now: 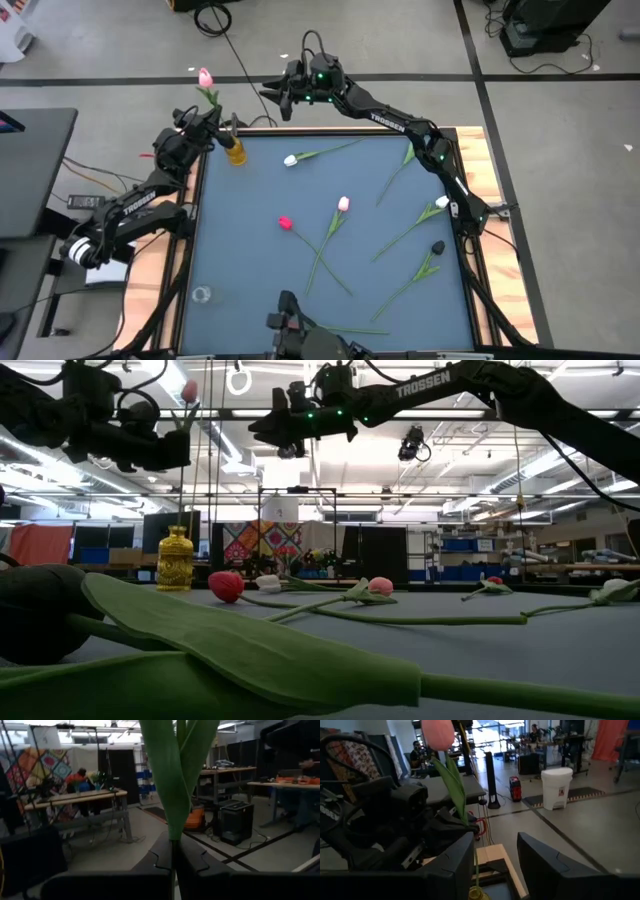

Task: Sort flowers into vase by color
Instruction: Put the left pink flower into the yellow vase

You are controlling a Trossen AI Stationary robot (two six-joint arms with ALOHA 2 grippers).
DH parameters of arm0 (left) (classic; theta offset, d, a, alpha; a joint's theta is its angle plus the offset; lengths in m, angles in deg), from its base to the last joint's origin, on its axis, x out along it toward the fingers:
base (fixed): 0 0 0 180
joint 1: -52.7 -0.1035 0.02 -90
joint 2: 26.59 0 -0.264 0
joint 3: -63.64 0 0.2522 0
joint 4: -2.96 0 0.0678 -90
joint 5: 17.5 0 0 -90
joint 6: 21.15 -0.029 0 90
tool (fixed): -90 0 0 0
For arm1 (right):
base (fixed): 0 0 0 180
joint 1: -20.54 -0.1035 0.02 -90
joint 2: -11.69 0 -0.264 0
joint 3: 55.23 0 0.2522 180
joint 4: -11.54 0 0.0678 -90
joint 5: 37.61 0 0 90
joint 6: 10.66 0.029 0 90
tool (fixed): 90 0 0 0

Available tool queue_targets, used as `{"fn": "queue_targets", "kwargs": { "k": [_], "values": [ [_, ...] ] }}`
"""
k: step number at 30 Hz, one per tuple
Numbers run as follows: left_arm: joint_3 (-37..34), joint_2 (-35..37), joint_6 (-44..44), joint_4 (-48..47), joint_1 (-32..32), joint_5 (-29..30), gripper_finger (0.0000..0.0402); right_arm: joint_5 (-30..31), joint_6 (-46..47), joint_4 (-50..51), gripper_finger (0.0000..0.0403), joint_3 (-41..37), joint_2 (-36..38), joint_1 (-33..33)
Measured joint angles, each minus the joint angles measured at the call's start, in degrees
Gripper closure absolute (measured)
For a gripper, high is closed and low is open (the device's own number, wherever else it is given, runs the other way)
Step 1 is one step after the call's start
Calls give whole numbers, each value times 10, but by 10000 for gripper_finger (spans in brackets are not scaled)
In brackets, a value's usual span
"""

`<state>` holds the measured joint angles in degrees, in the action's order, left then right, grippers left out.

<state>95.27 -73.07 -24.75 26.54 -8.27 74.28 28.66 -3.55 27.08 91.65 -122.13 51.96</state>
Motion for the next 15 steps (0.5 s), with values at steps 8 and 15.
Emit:
{"fn": "queue_targets", "kwargs": {
  "k": [8,15],
  "values": [
    [0,-4,69,-60,10,28,336,13,64,152,245,0,0,0],
    [48,-4,97,-264,13,32,247,-15,85,350,245,0,-1,-4]
  ]
}}
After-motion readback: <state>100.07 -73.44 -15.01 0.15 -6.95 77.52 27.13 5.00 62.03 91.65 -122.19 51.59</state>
